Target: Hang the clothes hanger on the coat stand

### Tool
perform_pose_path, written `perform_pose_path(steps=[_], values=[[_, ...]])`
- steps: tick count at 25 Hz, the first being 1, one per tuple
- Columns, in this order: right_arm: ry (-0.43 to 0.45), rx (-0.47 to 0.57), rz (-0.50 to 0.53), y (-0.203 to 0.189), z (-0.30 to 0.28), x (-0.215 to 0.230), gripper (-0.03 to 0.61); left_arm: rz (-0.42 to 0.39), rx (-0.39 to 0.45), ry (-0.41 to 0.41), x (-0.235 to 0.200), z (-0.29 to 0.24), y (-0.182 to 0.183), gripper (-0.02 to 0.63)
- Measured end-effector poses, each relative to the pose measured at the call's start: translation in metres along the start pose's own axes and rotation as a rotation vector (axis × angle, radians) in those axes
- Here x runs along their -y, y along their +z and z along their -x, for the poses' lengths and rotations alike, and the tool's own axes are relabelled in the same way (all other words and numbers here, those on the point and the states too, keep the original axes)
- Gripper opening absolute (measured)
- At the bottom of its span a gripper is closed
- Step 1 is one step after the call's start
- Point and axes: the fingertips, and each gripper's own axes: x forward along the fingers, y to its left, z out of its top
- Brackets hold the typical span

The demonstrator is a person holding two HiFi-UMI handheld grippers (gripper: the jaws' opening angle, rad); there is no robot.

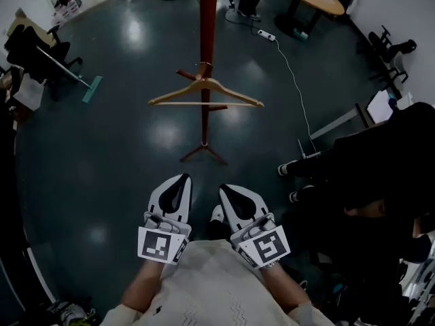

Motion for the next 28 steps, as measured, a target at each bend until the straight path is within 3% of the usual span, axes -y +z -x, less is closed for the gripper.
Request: perform_pose_path(steps=[4,11,21,28], values=[[-0.089,-0.054,-0.044,-0.022,-0.01,-0.025,0.018,-0.006,0.001,-0.034,-0.015,0.033,-0.002,0.012],[-0.249,0.006,-0.026,-0.017,-0.014,-0.087,0.018,0.045,-0.033,-0.06,-0.057,0.098,-0.02,0.012],[-0.335,-0.032,0.042,-0.036,-0.005,-0.135,0.018,0.04,-0.019,-0.202,-0.05,0.136,-0.015,0.012],[-0.295,-0.019,0.054,-0.03,-0.009,-0.144,0.018,0.092,-0.014,-0.225,-0.04,0.14,-0.012,0.012]])
